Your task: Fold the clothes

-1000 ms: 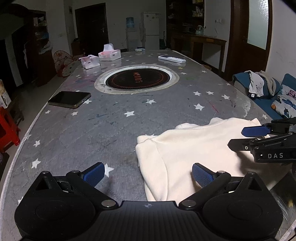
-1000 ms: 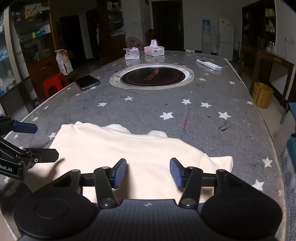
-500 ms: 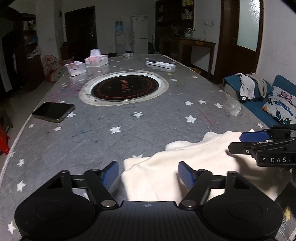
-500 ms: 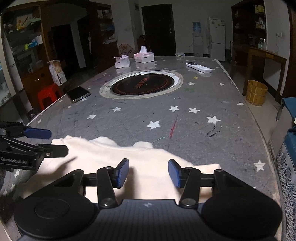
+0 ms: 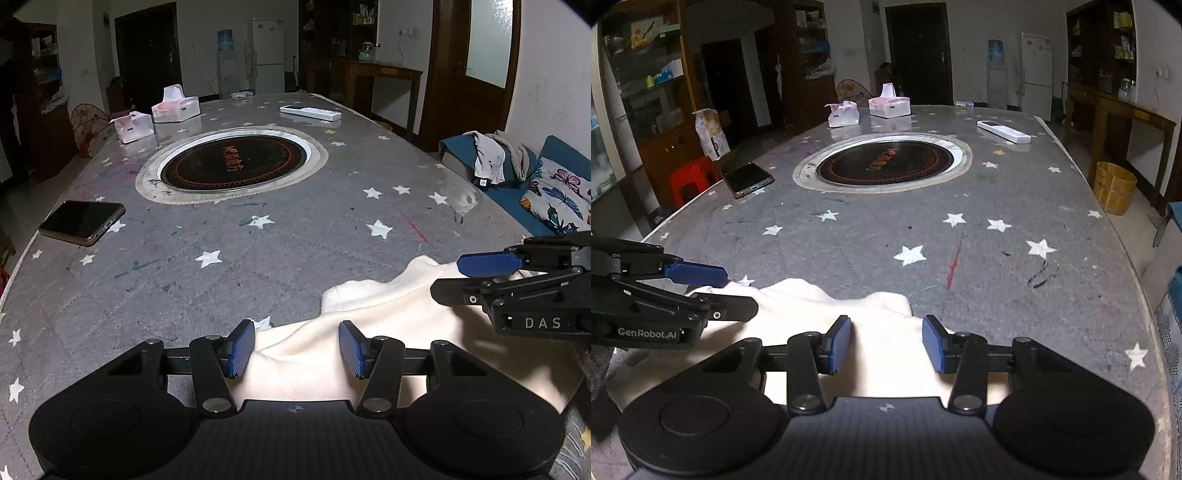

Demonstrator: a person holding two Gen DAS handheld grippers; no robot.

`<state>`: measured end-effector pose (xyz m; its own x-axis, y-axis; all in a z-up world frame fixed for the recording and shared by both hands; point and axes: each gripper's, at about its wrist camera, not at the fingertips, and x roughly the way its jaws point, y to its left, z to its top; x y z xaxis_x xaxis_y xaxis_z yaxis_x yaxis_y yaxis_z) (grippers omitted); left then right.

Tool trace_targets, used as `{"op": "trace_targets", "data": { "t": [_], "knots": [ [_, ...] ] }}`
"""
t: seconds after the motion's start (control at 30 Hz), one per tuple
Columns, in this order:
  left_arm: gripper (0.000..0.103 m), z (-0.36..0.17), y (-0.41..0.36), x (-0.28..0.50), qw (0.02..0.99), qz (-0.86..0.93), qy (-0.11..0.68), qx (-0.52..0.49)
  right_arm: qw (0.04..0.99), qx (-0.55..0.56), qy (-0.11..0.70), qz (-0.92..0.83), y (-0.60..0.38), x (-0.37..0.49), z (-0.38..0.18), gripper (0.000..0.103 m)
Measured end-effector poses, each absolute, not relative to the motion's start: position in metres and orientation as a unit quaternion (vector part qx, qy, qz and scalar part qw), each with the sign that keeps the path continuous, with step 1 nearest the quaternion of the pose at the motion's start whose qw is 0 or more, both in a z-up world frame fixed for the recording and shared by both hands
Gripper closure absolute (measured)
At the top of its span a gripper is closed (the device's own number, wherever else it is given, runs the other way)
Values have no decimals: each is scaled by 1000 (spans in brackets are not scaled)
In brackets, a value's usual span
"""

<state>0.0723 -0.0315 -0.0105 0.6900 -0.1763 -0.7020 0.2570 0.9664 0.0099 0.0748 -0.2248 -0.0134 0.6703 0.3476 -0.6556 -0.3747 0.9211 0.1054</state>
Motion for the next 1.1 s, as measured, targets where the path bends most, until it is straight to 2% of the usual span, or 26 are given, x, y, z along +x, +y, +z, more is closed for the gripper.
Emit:
{"op": "trace_targets", "data": {
  "t": [0.53, 0.73, 1.1],
  "knots": [
    [47, -12, -42, 78, 916, -124, 376, 59, 917, -38, 347, 192, -223, 69, -5, 60],
    [42, -4, -38, 66, 920, -120, 369, 54, 924, -32, 335, 183, -234, 51, 3, 59],
    [42, -2, -20, 36, 922, -108, 369, 37, 923, -20, 353, 152, -265, 16, -10, 56]
  ]
}}
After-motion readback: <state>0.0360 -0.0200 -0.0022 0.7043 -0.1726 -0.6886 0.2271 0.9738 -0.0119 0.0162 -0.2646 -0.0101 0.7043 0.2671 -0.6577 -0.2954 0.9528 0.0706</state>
